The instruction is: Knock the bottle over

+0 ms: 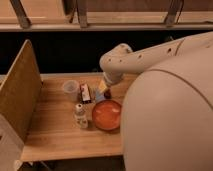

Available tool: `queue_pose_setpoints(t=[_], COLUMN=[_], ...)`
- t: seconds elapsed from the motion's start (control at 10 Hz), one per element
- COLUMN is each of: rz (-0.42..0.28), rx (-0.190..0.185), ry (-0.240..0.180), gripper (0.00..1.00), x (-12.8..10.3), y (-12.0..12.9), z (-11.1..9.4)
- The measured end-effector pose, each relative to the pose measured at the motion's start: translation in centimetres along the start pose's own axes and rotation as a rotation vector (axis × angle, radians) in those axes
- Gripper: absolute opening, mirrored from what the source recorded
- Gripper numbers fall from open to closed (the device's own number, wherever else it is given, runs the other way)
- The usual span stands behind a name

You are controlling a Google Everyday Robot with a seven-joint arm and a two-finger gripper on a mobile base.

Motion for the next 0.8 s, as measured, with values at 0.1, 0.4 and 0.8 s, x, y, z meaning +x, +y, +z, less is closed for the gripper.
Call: queue_pose_setpoints(t=[0.1,0.4,0.8], rz=[0.0,-0.001,-0.117], rx=[0.0,0.0,-0.062], ry=[0.0,0.003,0.149], gripper=[0.5,0.2,0.0], x=[0.0,0.0,3.6], y=[0.0,0.0,6.5], z=[0.0,0.1,2.4])
